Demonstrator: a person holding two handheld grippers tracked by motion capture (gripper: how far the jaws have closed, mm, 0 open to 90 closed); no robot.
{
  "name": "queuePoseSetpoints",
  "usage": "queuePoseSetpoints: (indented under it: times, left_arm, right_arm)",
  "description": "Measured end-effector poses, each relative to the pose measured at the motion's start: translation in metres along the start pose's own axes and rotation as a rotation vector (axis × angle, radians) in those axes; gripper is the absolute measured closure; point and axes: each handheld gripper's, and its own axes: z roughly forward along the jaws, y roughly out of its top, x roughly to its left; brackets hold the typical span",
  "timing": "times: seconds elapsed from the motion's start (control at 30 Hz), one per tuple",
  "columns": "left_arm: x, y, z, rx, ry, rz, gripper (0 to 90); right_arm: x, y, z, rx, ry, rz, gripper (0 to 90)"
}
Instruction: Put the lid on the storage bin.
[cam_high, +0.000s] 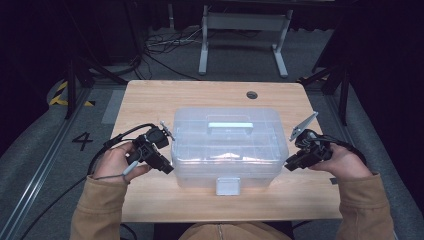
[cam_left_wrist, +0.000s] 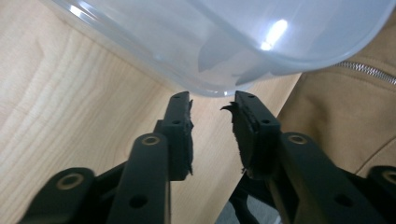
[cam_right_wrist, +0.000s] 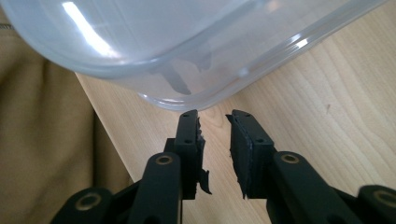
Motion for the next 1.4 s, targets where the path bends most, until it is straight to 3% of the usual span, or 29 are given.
queuePoseSetpoints:
  times: [0.3, 0.53, 0.73, 1.1, 1.4]
  left_arm:
    - [0.008, -0.015, -0.019, -0.136, -0.006, -0.059, 58.0]
    - [0.015, -0.028, -0.038, -0.284, 0.052, -0.12, 56.4]
    - [0.022, -0.037, -0.048, -0.423, 0.135, -0.179, 55.1]
    - [0.04, -0.044, -0.046, -0.558, 0.232, -0.246, 54.7]
    - [0.05, -0.042, -0.03, -0.595, 0.309, -0.265, 54.4]
  right_arm:
    - [-0.01, -0.006, -0.022, -0.15, -0.033, 0.035, 57.4]
    - [-0.019, -0.011, -0.039, -0.29, -0.103, 0.085, 51.0]
    - [-0.027, -0.015, -0.05, -0.418, -0.175, 0.151, 49.1]
    - [-0.047, -0.03, -0.049, -0.551, -0.266, 0.26, 45.0]
    - [-0.069, -0.043, -0.039, -0.623, -0.31, 0.323, 42.7]
